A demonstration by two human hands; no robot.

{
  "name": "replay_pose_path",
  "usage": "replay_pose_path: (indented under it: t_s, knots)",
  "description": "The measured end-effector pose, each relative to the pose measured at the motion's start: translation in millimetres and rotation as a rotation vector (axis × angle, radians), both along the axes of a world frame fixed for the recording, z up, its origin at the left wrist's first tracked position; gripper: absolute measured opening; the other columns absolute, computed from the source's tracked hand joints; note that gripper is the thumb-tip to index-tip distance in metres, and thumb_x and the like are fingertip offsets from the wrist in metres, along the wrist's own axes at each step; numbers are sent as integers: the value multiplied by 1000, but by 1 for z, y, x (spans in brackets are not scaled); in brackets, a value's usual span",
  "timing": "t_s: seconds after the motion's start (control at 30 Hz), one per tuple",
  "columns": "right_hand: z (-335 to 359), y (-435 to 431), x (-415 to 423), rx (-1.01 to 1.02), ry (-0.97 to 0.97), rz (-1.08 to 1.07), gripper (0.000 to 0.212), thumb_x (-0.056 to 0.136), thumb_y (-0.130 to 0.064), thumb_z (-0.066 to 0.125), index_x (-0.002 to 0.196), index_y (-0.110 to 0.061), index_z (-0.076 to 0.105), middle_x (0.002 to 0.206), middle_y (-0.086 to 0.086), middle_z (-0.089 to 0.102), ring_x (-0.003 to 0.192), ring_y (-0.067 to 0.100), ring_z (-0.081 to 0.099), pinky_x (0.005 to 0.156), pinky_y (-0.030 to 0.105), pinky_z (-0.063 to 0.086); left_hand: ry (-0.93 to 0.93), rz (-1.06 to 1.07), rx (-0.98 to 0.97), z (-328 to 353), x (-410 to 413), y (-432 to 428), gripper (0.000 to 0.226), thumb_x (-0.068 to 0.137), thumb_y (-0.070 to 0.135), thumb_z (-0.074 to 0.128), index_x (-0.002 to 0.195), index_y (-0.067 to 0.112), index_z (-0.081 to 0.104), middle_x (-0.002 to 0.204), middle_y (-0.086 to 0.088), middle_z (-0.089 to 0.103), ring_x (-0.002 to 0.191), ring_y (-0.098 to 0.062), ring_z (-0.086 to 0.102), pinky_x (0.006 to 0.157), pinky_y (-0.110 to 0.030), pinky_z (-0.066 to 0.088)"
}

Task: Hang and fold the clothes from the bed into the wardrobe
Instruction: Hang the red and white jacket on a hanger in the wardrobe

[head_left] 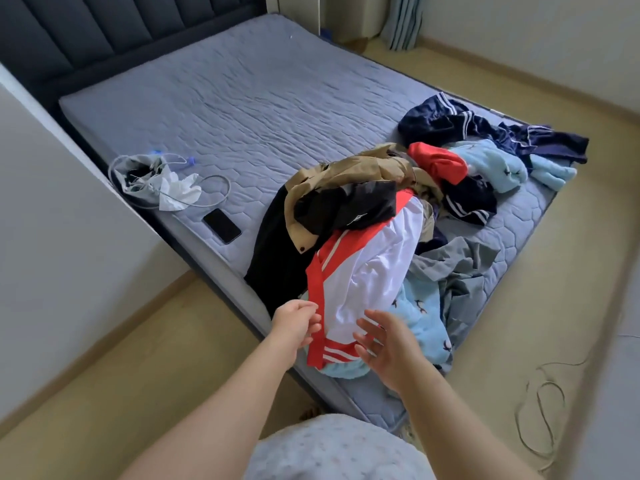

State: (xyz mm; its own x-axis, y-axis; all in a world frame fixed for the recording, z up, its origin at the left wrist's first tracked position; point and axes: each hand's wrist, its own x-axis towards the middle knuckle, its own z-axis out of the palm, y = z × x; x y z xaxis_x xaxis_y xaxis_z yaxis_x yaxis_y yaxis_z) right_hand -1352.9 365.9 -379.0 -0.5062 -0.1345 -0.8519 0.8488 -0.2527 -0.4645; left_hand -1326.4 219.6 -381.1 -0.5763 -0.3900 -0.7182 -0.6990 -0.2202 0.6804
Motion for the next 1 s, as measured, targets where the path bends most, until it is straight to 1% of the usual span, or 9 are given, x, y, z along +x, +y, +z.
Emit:
replay_pose_path:
  t_s: [0.2, 0.4, 0.5, 0.57, 0.63, 0.7, 0.77, 0.9, 1.0]
  knots:
    - [-31, 7, -47, 88, -113, 137, 12, 92, -19, 51, 93, -13, 62, 95, 5, 65, 81, 21, 59, 67, 29, 48, -167, 113, -68, -45, -26, -4, 15, 96, 17, 44, 100, 14, 59, 81, -1, 59, 66, -12, 54, 60, -24, 43]
    - [-49, 27, -102, 164, -145, 319, 10, 91, -19, 54, 90, -14, 62, 93, 4, 66, 76, 20, 59, 66, 28, 48, -306, 252, -22, -85, -44, 10, 13, 96, 15, 43, 97, 15, 55, 75, 0, 55, 60, -12, 50, 56, -23, 40]
    - [-71, 35, -129, 222, -178, 403, 10, 92, -19, 54, 89, -14, 62, 94, 5, 65, 78, 21, 59, 66, 28, 48, -354, 309, -2, -112, -52, 18, 13, 95, 13, 42, 96, 15, 55, 75, -1, 54, 59, -13, 48, 55, -24, 38]
    - [-87, 38, -141, 253, -189, 433, 11, 92, -20, 53, 89, -14, 62, 95, 6, 65, 81, 22, 59, 64, 29, 47, -366, 321, -40, -131, -56, 20, 13, 94, 9, 43, 97, 12, 55, 84, -5, 55, 63, -14, 45, 59, -26, 36]
    - [-101, 39, -148, 267, -206, 455, 11, 92, -20, 53, 90, -14, 61, 97, 6, 65, 84, 22, 59, 63, 29, 46, -382, 266, -112, -150, -60, 21, 15, 94, 8, 46, 105, 11, 55, 114, -11, 52, 81, -19, 50, 71, -28, 39]
    - [-114, 41, -152, 273, -233, 460, 10, 92, -20, 53, 90, -15, 61, 98, 6, 64, 85, 22, 59, 64, 29, 45, -411, 193, -177, -169, -65, 23, 28, 92, 11, 52, 120, 12, 52, 136, -10, 36, 106, -25, 50, 87, -32, 43]
    - [-125, 44, -155, 275, -264, 457, 10, 92, -20, 53, 90, -15, 62, 97, 6, 64, 81, 21, 59, 63, 29, 45, -394, 139, -207, -185, -71, 25, 43, 90, 15, 56, 131, 15, 45, 141, -7, 29, 120, -26, 43, 95, -35, 40]
    - [-144, 48, -159, 307, -302, 442, 10, 91, -19, 54, 88, -14, 62, 91, 5, 65, 73, 20, 58, 60, 28, 46, -329, 302, -29, -212, -83, 20, 64, 89, 15, 59, 144, 19, 26, 140, -9, 40, 115, -28, 48, 92, -38, 42]
    - [-156, 50, -161, 313, -322, 426, 10, 91, -18, 54, 89, -13, 63, 89, 5, 64, 70, 20, 57, 61, 27, 46, -331, 313, 93, -227, -87, 15, 76, 89, 17, 61, 148, 19, 13, 138, -9, 44, 118, -28, 49, 92, -38, 41]
